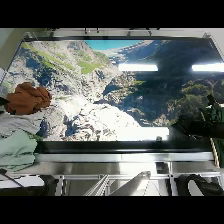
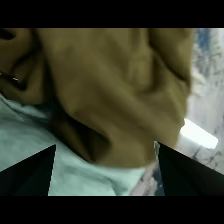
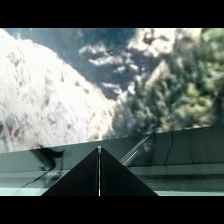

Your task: Fold the shirts.

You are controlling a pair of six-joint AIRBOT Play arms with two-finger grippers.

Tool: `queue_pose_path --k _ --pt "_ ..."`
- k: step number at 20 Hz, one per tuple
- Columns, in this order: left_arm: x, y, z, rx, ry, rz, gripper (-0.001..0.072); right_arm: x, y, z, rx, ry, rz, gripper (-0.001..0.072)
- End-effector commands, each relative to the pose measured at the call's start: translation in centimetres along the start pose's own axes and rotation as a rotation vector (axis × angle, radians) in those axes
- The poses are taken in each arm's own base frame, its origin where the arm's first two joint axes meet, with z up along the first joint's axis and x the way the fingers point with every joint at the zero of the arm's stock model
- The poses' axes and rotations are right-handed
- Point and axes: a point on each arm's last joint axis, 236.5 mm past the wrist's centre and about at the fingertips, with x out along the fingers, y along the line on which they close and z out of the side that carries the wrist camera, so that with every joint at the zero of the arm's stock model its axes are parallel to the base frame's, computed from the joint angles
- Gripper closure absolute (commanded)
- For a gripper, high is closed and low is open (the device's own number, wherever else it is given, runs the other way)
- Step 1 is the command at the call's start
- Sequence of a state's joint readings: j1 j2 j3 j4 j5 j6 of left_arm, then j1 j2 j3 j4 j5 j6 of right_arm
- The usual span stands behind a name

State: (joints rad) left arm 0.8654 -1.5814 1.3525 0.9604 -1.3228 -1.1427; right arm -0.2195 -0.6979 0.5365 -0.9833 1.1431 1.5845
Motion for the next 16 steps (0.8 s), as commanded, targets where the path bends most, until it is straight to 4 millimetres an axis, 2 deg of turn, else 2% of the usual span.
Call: queue_pose_path --k 1,3,4,5,6,7,9,11,13,15,16 --pt "5.4 2.0 0.5 -0.035 0.03 -0.097 -0.0007 0.0 0.0 0.5 0.001 -0.02 0.002 0.0683" --pt "7.4 0.5 2.0 -0.045 -0.015 -0.189 0.0024 0.0 0.0 0.5 0.001 -0.019 0.002 0.0683" --pt "8.0 -0.6 2.4 -0.049 -0.008 -0.234 0.0219 0.0 0.0 0.5 0.001 -0.02 0.002 0.0683" --pt "8.0 -2.1 2.6 -0.043 0.008 -0.29 0.0526 0.0 0.0 0.5 0.001 -0.02 0.002 0.0683" --pt "7.3 -4.1 3.1 -0.025 0.013 -0.355 0.0706 0.0 0.0 0.5 0.001 -0.02 0.002 0.0683" --pt "6.0 -6.8 3.7 0.005 0.012 -0.433 0.0707 0.0 0.0 0.5 0.001 -0.019 0.001 0.0683" --pt "2.2 -13.0 4.6 0.104 0.004 -0.575 0.0708 0.0 0.0 0.2 0.001 -0.009 0.001 0.0683" --pt "-1.7 -19.9 3.7 0.225 0.018 -0.68 0.0708 0.0 0.0 -0.4 0.002 0.015 0.001 0.0683" --pt "-5.7 -28.4 0.1 0.395 0.065 -0.815 0.0708 0.0 0.0 -0.9 0.001 0.037 0.001 0.0683" --pt "-8.6 -36.4 -5.7 0.588 0.126 -0.907 0.0707 -0.1 0.0 -2.0 0.0 0.085 0.0 0.0683" --pt "-9.2 -39.0 -8.8 0.671 0.163 -0.917 0.0704 -0.1 0.0 -2.4 0.0 0.103 -0.001 0.0683"
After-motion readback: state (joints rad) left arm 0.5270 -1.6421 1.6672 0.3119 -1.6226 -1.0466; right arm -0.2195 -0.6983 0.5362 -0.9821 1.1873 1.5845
